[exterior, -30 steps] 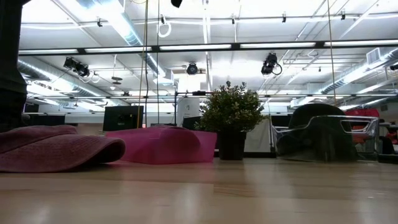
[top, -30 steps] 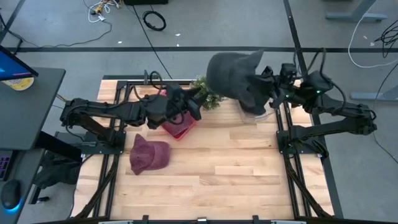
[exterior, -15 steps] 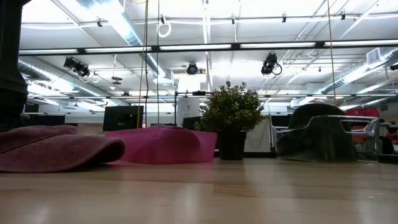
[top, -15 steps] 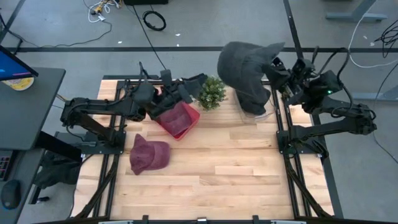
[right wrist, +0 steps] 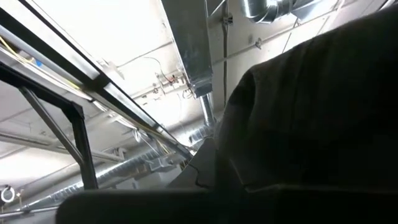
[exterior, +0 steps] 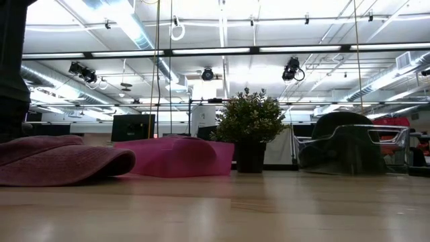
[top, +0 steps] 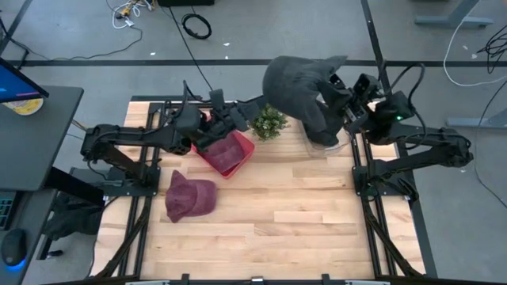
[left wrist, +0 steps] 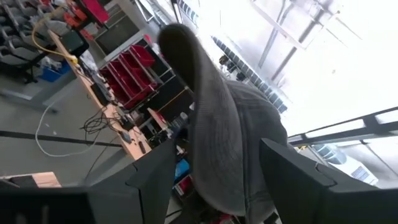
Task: Pick & Place hat
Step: Put the black cap into the transparent bin
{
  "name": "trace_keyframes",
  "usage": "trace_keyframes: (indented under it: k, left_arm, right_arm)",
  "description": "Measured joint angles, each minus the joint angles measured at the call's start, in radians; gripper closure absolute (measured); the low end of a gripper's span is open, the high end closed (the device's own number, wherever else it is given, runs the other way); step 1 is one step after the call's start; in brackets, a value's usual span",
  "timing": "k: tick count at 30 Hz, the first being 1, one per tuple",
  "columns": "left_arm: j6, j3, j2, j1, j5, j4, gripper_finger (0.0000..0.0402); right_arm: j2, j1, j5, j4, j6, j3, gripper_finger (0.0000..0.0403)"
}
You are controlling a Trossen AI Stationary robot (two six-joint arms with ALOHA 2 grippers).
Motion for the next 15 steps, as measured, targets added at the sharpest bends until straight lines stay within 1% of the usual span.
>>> trace_keyframes:
  k: [6,11,13,15]
  left_arm:
    - [0.001,0.0,0.014,0.0,0.006,0.052,0.017]
    - [0.011,0.0,0.028,0.001,0.019,0.084,0.017]
    - [0.035,0.0,0.028,0.005,0.034,0.091,0.0175]
    - [0.068,0.0,0.027,0.005,0.036,0.099,0.0189]
  right_arm:
    - [0.038,0.0,0.01,0.045,-0.001,0.0,0.0403]
    - [0.063,0.0,0.012,0.049,-0.002,0.0,0.0403]
    - [0.069,0.0,0.012,0.049,-0.012,0.0,0.0403]
    - [0.072,0.0,0.013,0.046,-0.025,0.0,0.0403]
